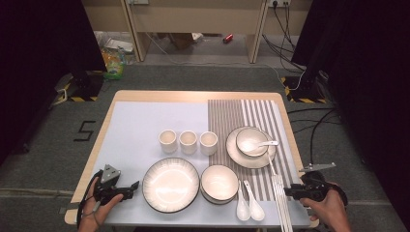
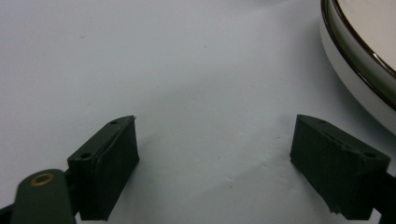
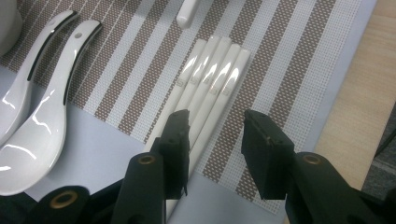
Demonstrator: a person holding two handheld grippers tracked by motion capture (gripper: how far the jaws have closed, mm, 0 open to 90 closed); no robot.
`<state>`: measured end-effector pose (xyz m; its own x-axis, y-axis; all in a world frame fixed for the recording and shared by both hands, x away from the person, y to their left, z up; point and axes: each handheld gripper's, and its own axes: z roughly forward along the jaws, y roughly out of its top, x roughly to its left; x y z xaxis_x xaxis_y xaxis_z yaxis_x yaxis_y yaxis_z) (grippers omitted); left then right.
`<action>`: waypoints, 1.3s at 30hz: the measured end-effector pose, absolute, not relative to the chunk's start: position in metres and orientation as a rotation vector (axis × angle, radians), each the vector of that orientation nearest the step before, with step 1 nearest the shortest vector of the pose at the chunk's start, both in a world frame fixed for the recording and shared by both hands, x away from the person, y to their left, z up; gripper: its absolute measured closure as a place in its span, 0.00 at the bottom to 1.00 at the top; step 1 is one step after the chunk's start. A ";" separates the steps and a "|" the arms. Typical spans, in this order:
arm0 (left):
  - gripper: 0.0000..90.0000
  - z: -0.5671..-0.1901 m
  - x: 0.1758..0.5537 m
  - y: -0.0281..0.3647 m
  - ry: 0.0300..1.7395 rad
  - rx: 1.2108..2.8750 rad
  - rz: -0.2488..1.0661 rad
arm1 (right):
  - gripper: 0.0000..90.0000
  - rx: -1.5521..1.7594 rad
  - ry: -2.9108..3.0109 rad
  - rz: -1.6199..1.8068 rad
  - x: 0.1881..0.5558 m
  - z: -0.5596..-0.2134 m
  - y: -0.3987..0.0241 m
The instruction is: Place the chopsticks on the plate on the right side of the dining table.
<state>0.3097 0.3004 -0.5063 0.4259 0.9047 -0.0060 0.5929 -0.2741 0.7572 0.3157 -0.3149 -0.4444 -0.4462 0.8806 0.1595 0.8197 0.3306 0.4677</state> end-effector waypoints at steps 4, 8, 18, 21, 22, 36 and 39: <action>0.16 -0.506 0.310 0.300 1.262 1.984 0.572 | 0.69 1.588 2.463 0.731 0.313 -0.445 -0.314; 0.15 -0.506 0.310 0.300 1.263 1.983 0.571 | 0.69 1.579 2.477 0.720 0.310 -0.448 -0.313; 0.16 -0.506 0.310 0.300 1.263 1.983 0.571 | 0.72 1.551 2.509 0.687 0.306 -0.454 -0.308; 0.16 -0.506 0.310 0.300 1.263 1.984 0.572 | 0.73 1.533 2.518 0.677 0.307 -0.456 -0.309; 0.15 -0.506 0.310 0.300 1.263 1.984 0.571 | 0.73 1.545 2.520 0.681 0.307 -0.456 -0.309; 0.16 -0.506 0.310 0.300 1.263 1.983 0.571 | 0.84 1.534 2.540 0.632 0.310 -0.457 -0.311; 0.15 -0.506 0.310 0.300 1.262 1.983 0.571 | 0.87 1.529 2.542 0.617 0.313 -0.456 -0.312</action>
